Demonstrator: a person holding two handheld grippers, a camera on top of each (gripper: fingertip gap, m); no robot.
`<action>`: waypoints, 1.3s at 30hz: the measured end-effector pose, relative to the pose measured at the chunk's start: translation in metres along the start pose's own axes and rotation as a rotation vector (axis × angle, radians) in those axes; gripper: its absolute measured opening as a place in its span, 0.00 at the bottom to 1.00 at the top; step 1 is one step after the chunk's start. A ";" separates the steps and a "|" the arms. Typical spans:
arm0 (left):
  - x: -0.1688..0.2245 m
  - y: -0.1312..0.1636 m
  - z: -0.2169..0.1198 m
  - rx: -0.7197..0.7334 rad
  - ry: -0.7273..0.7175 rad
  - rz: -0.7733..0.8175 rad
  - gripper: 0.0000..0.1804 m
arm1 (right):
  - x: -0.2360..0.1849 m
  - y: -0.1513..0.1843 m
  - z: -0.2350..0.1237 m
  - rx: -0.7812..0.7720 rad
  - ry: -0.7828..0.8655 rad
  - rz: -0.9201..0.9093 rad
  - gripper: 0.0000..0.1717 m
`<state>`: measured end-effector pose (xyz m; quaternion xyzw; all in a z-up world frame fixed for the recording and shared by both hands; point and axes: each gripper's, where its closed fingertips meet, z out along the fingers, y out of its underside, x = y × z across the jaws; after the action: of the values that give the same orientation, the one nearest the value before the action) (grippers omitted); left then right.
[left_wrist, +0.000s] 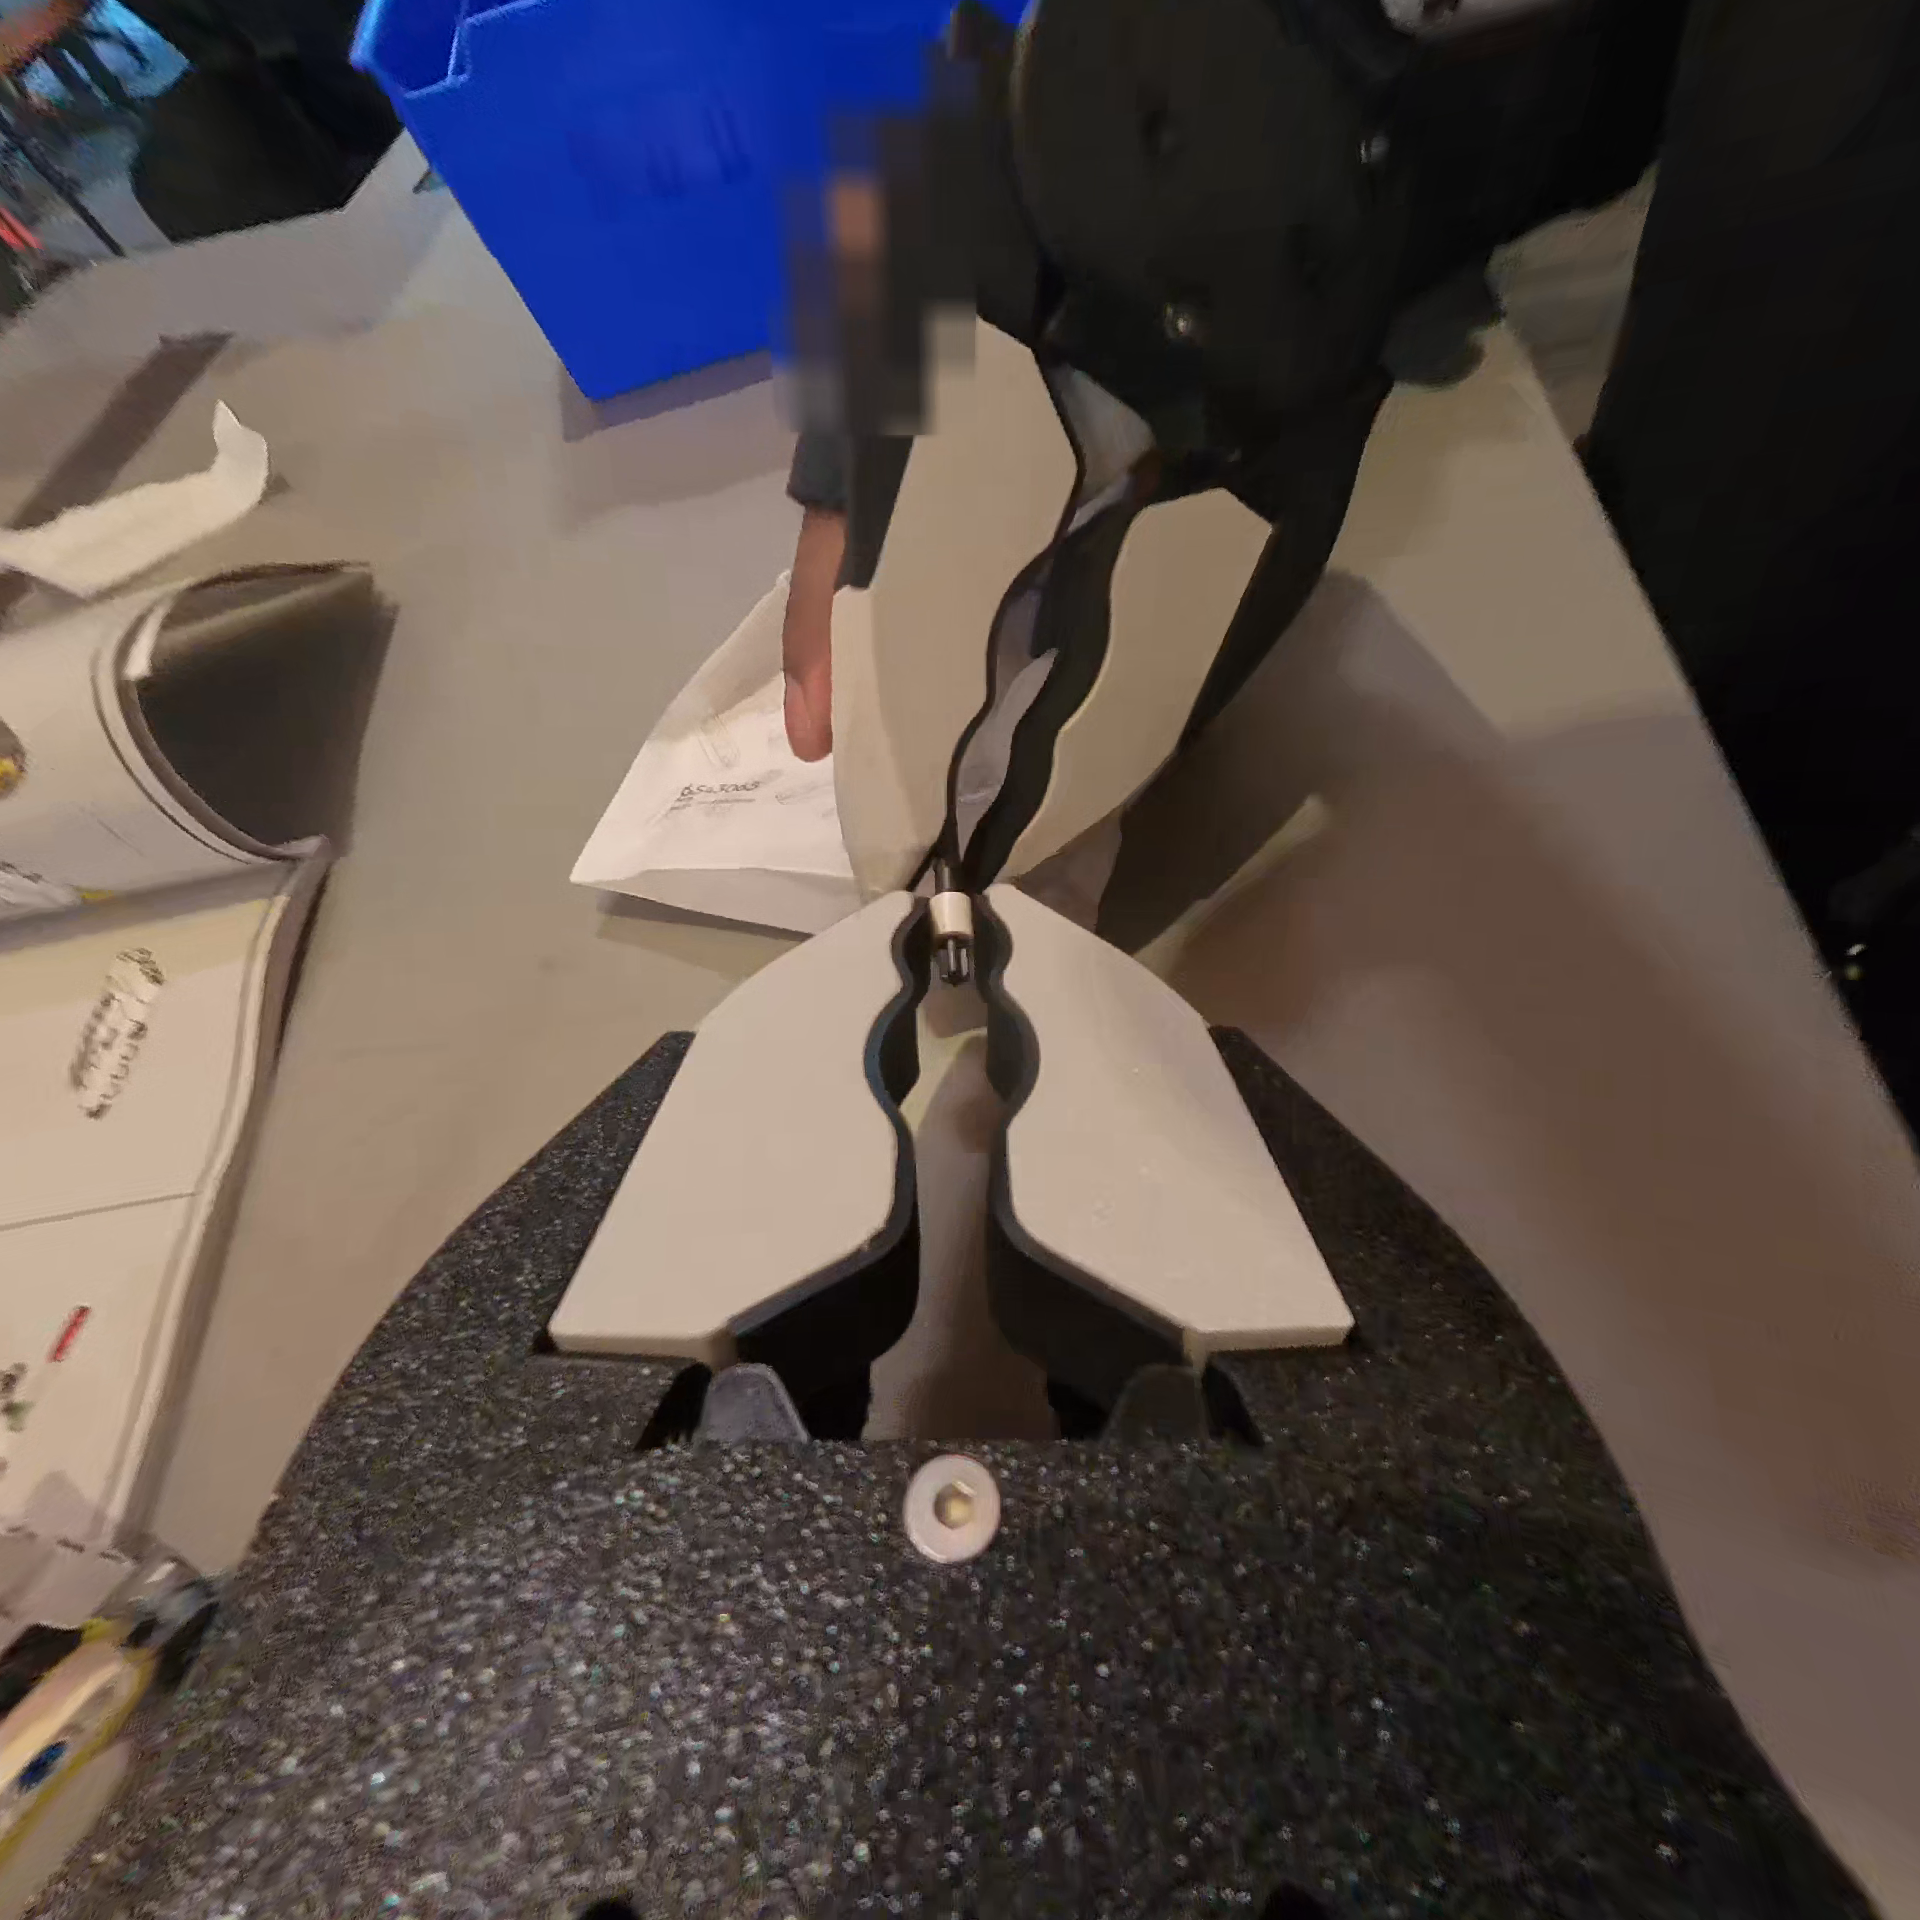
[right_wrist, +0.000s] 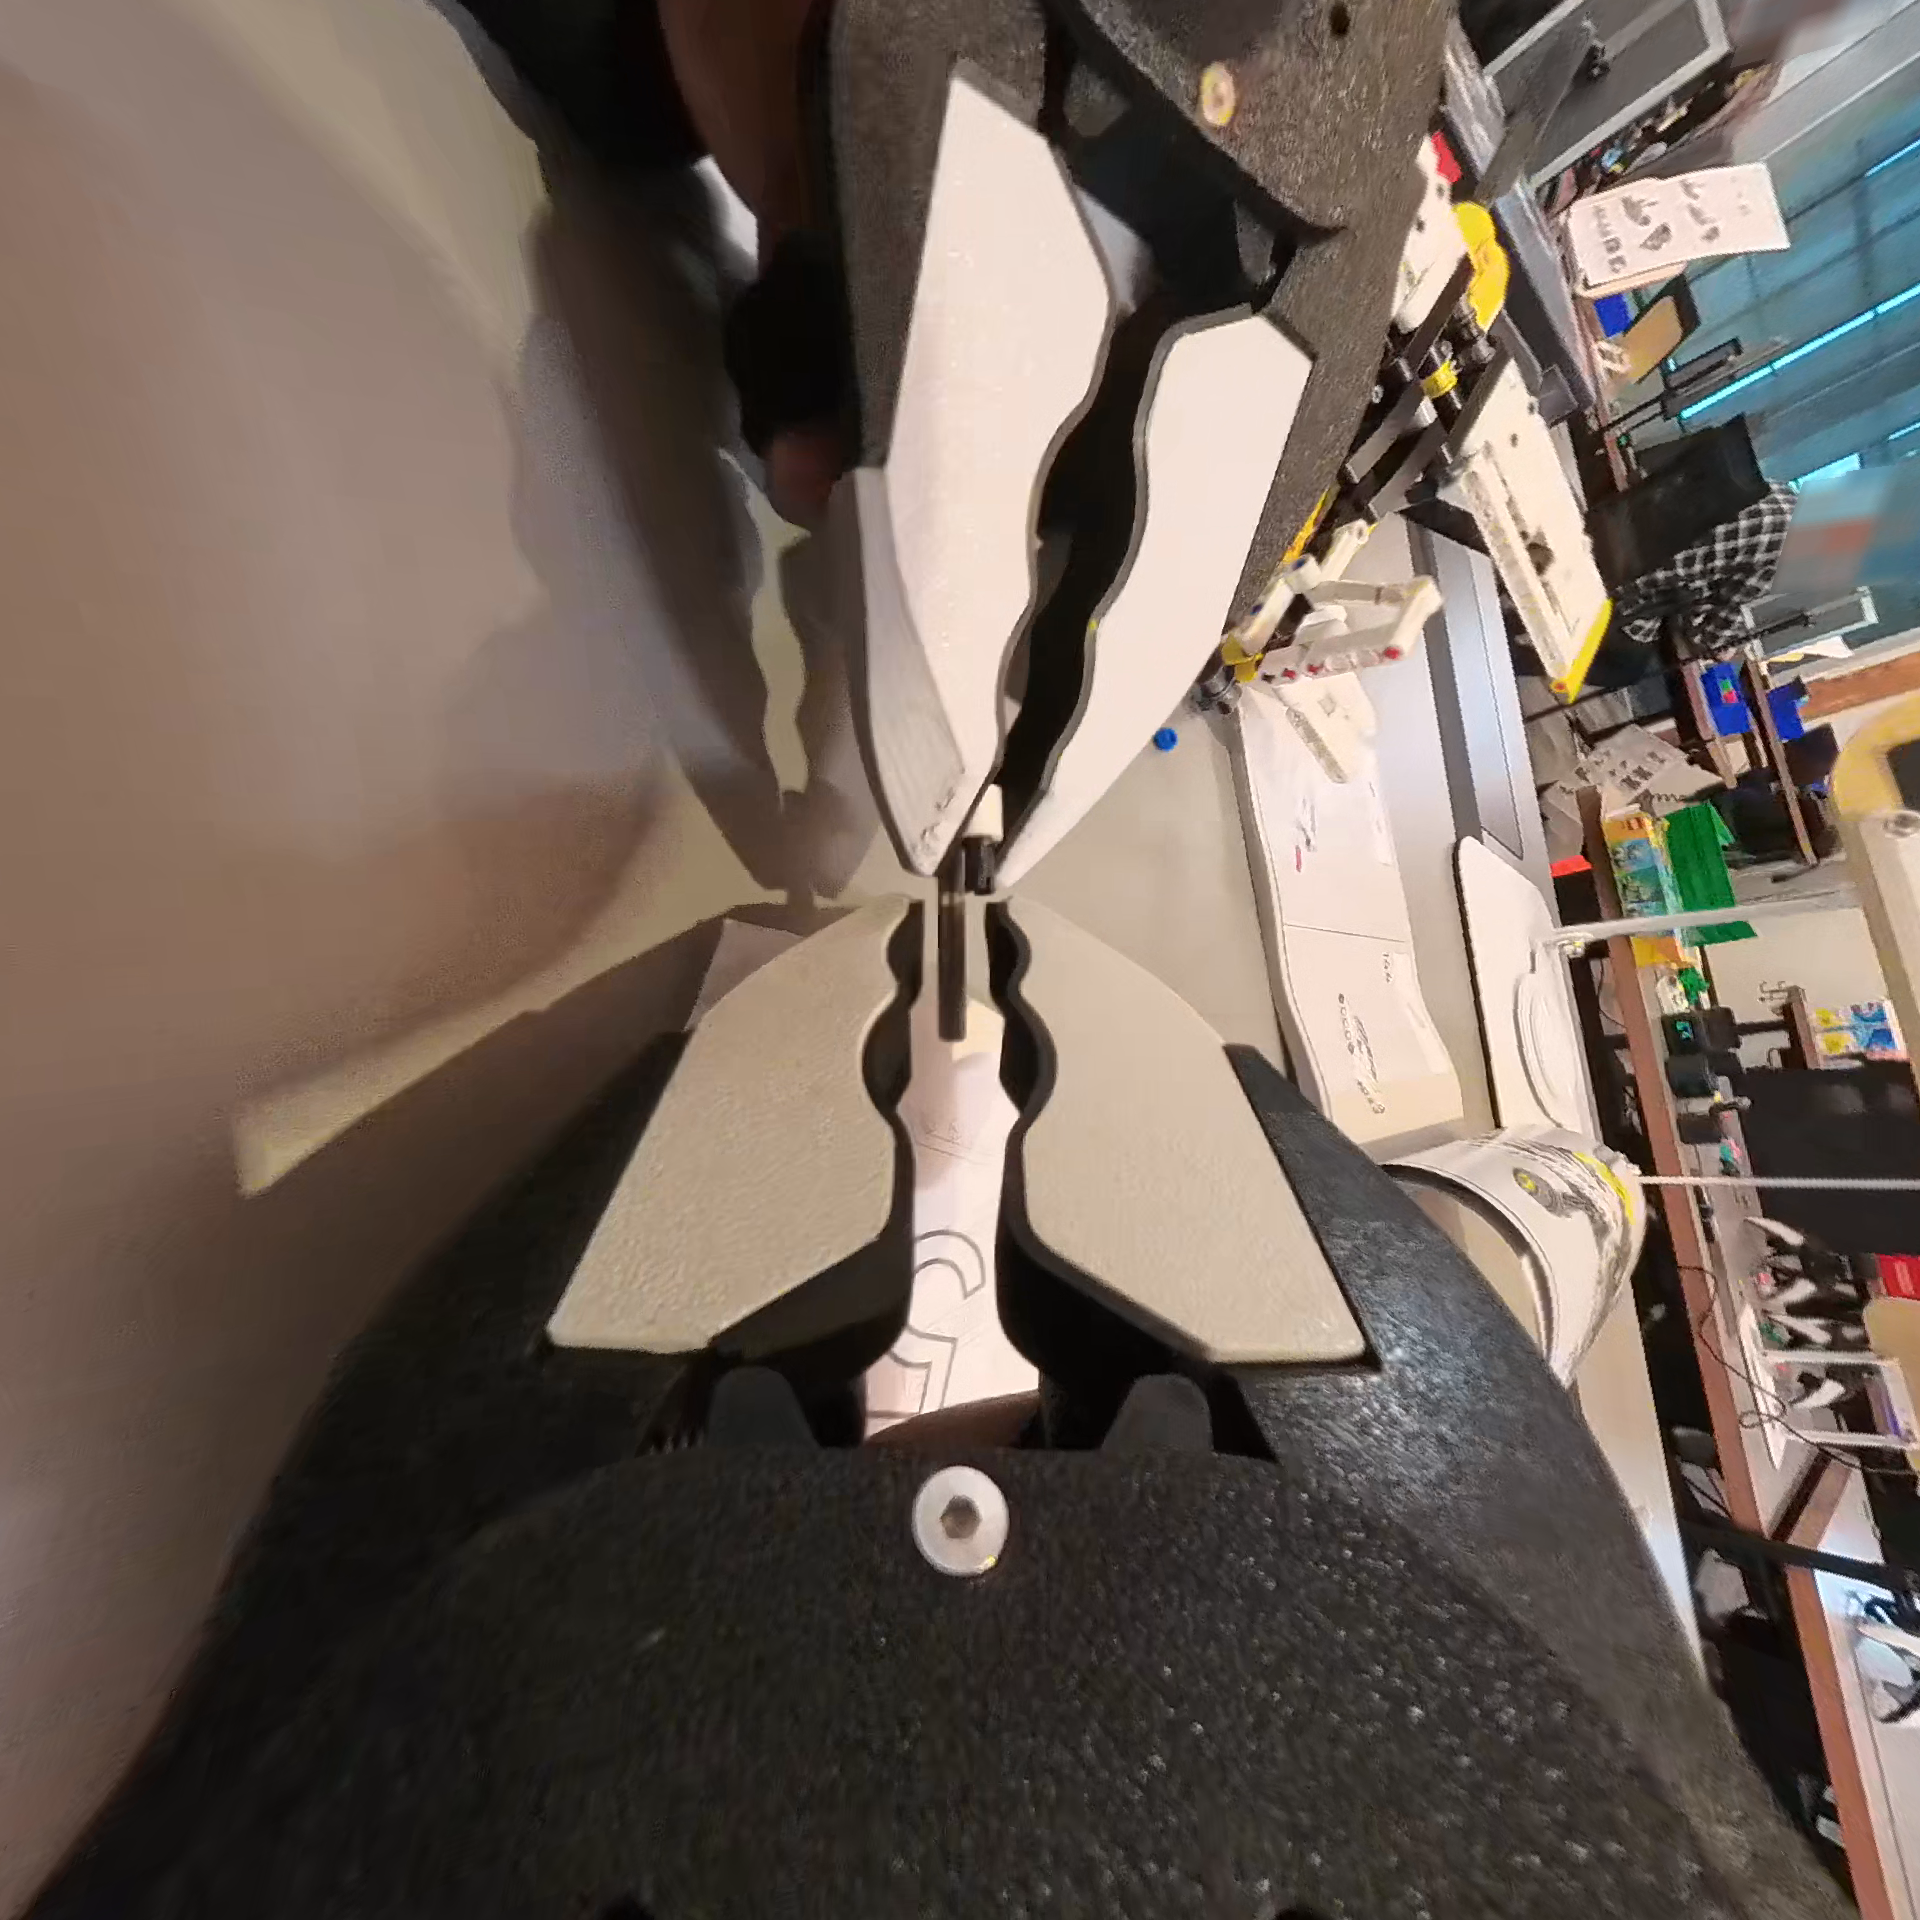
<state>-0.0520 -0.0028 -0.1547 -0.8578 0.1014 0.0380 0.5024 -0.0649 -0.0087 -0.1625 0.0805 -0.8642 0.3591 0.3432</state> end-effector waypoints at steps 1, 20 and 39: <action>0.000 0.001 0.000 -0.008 -0.022 0.045 0.05 | -0.001 0.000 0.000 -0.013 0.000 -0.006 0.03; 0.028 0.012 0.001 -0.105 -0.240 0.409 0.05 | -0.033 -0.008 -0.007 0.051 -0.030 0.023 0.03; 0.000 0.025 -0.023 -0.126 -0.360 0.287 0.05 | -0.019 0.018 -0.021 -0.004 0.038 0.108 0.03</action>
<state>-0.0577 -0.0348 -0.1647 -0.8436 0.1288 0.2675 0.4475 -0.0458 0.0169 -0.1745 0.0260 -0.8613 0.3769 0.3398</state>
